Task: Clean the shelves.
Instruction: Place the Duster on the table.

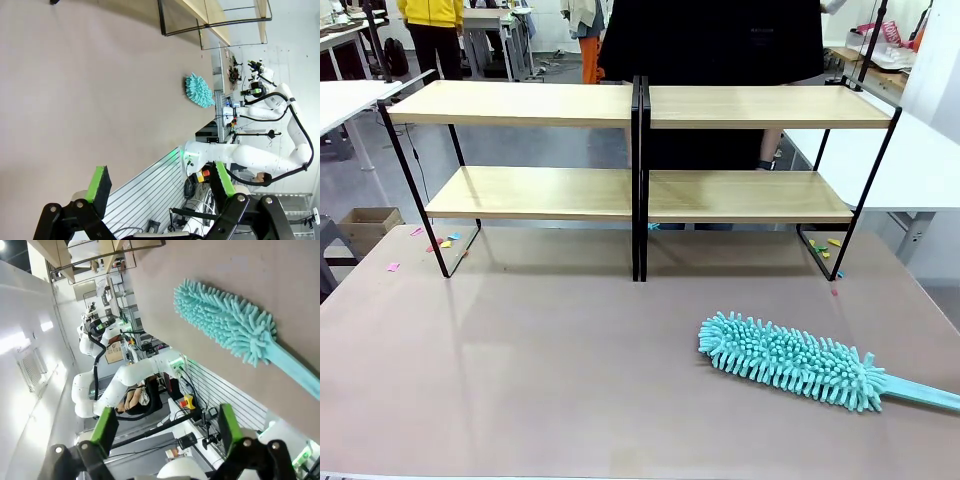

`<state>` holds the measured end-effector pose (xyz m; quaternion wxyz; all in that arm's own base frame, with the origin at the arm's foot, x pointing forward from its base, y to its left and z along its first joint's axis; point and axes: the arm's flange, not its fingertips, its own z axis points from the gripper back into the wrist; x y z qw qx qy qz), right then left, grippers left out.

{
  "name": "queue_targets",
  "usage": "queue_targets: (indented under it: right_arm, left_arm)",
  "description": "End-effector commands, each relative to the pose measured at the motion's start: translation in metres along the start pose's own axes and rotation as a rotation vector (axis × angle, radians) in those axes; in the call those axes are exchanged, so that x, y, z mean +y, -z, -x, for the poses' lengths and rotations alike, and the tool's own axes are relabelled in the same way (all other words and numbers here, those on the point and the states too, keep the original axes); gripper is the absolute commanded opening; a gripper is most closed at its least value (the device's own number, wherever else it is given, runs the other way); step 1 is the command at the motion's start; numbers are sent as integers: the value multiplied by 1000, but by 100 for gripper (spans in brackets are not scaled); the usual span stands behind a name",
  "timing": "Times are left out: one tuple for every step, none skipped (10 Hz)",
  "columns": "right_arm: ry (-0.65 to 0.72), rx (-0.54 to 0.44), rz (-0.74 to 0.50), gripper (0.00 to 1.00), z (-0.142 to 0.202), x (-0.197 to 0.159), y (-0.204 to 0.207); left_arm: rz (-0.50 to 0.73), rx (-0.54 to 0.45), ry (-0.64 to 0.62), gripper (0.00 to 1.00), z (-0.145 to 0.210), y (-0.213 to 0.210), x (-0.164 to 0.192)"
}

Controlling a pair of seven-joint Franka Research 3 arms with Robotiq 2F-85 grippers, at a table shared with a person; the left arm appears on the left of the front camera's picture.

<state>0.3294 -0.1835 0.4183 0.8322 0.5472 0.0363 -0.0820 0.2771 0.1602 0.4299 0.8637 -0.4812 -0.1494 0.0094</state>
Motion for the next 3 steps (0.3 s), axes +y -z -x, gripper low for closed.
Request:
queue_targets:
  right_arm:
    - [-11, -4, 15, 100, -1, -2, -4]
    - [-11, -4, 15, 100, -1, -2, -4]
    - [-11, -4, 15, 100, -1, -2, -4]
  left_arm:
    - [25, -14, 22, 100, 2, 3, -1]
    - [25, -14, 22, 100, 2, 3, -1]
    - [25, -14, 22, 100, 2, 3, -1]
